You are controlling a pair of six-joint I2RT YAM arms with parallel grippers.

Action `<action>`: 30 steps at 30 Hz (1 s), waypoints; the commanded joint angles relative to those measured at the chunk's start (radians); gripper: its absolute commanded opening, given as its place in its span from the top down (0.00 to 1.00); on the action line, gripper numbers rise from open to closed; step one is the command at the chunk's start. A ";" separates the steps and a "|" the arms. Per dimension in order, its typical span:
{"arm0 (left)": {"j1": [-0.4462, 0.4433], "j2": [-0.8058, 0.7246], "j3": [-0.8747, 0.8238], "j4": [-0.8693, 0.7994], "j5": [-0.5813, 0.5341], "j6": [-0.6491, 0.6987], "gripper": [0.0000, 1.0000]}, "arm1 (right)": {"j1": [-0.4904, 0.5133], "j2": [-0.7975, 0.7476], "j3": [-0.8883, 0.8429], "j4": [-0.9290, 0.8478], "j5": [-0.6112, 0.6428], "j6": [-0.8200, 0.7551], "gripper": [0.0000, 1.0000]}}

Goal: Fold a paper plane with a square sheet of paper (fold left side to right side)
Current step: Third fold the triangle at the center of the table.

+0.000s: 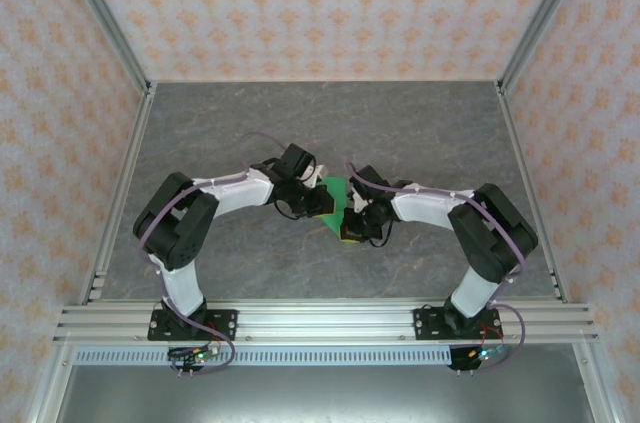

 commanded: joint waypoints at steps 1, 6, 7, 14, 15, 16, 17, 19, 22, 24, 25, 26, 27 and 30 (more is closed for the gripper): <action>-0.034 -0.030 -0.029 -0.011 -0.015 -0.009 0.90 | 0.002 0.057 -0.058 -0.024 0.117 0.015 1.00; -0.057 0.013 -0.039 0.024 -0.012 -0.038 0.95 | 0.002 0.068 -0.053 -0.022 0.113 0.013 1.00; -0.056 0.021 -0.040 0.034 -0.011 -0.044 0.95 | 0.002 0.070 -0.050 -0.024 0.111 0.011 1.00; -0.070 0.065 -0.047 0.085 0.008 -0.072 0.98 | 0.002 0.079 -0.046 -0.028 0.111 0.005 1.00; -0.071 0.072 -0.051 0.091 0.008 -0.077 0.98 | 0.002 0.081 -0.045 -0.029 0.111 0.004 1.00; -0.071 0.079 -0.053 0.098 0.007 -0.081 0.99 | 0.002 0.082 -0.044 -0.030 0.110 0.003 1.00; -0.071 0.084 -0.058 0.103 0.003 -0.085 0.99 | 0.002 0.081 -0.045 -0.030 0.111 0.004 1.00; -0.071 0.096 -0.063 0.103 -0.010 -0.085 0.99 | 0.002 0.086 -0.041 -0.036 0.113 0.000 1.00; -0.071 0.104 -0.072 0.104 -0.032 -0.080 1.00 | 0.002 0.091 -0.037 -0.045 0.119 -0.006 1.00; -0.071 0.137 -0.078 0.105 -0.046 -0.074 1.00 | 0.002 0.093 -0.036 -0.053 0.126 -0.008 1.00; -0.071 0.141 -0.082 0.106 -0.054 -0.071 1.00 | 0.002 0.093 -0.035 -0.057 0.129 -0.010 1.00; -0.069 0.147 -0.083 0.108 -0.058 -0.070 1.00 | 0.002 0.092 -0.036 -0.060 0.131 -0.011 1.00; -0.069 0.151 -0.085 0.111 -0.062 -0.067 1.00 | 0.002 0.093 -0.035 -0.061 0.133 -0.013 1.00; -0.068 0.160 -0.089 0.107 -0.082 -0.055 1.00 | 0.002 0.094 -0.035 -0.068 0.138 -0.014 1.00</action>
